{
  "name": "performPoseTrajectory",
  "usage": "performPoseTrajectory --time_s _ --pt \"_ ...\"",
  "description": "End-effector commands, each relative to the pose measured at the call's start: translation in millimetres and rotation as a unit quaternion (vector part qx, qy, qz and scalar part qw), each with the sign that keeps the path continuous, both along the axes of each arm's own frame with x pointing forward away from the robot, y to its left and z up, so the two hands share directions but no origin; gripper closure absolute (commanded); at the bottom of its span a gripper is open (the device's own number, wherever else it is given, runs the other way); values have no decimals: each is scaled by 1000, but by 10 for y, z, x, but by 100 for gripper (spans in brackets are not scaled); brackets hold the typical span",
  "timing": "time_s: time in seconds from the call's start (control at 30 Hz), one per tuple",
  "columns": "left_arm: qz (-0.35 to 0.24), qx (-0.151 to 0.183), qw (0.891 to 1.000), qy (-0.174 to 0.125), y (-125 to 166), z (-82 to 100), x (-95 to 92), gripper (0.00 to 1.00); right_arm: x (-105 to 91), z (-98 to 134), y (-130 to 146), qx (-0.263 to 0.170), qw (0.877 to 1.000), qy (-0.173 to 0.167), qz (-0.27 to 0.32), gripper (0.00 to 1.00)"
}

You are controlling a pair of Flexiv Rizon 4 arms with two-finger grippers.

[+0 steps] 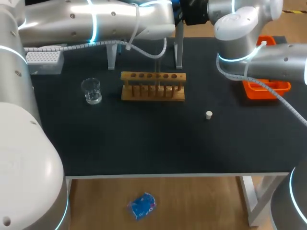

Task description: Invert the test tube, pick up the pipette, mount the tip to pipette, aspirate from beaker and dispense into the tube, eject the tip, return the pipette, and cap with the stopper.

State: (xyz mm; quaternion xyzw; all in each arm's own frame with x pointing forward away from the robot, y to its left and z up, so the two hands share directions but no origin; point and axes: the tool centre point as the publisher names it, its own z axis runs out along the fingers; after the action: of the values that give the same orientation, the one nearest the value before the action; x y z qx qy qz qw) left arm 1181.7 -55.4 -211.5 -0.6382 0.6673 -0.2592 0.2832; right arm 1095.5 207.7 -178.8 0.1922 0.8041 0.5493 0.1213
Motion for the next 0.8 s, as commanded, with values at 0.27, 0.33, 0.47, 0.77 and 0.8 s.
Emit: performPoseTrajectory --time_s 0.27,0.33,0.47,0.77,0.8 --pt "3 -6 1000 11 -6 -13 -27 4 3 4 -12 -1 1000 1 2 0" --pt "4 -8 1000 7 -12 19 -55 4 3 4 -12 -1 1000 1 2 0" --pt "4 -12 1000 1 -28 69 -122 6 3 4 -12 -1 1000 1 2 0" --pt "-7 -23 1000 -4 -98 136 -454 2 3 4 -12 -1 1000 1 2 0" --pt "-10 -25 1000 -3 -98 133 -509 0 3 4 -12 -1 1000 1 2 0"
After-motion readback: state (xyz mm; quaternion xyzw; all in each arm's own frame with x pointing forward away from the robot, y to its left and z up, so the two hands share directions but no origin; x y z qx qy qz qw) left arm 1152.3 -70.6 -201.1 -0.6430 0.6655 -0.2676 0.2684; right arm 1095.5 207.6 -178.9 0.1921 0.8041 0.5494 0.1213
